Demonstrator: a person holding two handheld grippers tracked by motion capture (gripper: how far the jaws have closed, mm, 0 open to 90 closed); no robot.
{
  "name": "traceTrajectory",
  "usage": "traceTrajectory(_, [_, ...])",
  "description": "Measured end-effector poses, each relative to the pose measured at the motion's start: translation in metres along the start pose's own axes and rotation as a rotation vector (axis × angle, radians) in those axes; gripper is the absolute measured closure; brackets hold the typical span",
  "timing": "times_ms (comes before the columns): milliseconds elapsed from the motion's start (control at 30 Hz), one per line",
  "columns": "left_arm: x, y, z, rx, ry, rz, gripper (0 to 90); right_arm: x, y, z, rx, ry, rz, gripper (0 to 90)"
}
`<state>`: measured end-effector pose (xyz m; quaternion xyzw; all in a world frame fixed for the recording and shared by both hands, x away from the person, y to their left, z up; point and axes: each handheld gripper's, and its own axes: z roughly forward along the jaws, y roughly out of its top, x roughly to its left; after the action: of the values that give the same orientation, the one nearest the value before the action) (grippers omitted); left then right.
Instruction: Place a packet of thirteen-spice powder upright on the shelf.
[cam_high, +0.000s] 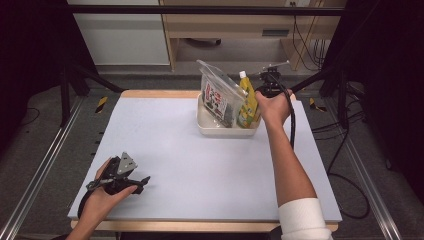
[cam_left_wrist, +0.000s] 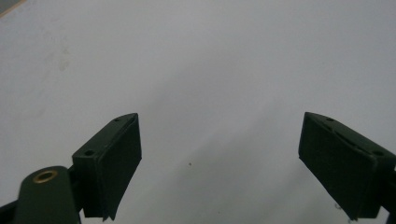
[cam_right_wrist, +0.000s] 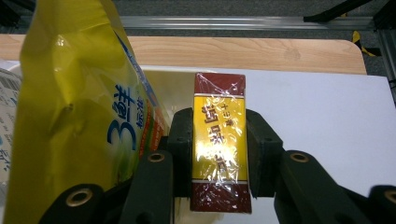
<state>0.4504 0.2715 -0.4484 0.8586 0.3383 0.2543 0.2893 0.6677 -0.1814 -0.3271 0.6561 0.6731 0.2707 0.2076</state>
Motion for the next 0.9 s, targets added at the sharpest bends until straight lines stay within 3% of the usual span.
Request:
traceTrajectory(467, [0.0001,0.0006,-0.0015,-0.007,0.003,0.000,13.0,0.0005,-0.0040,0.0028,0.006,0.007,0.004,66.8])
traceTrajectory(667, [0.0010,-0.0002,-0.0016,-0.002,0.002,0.000,13.0,-0.0003,-0.0055,0.0033,-0.009,0.010,0.004,59.5])
traceTrajectory(900, [0.0030,-0.0001,-0.0026,-0.006,0.009,0.015,12.9,-0.0017,-0.0070,-0.0056,-0.041,0.022,-0.011,57.3])
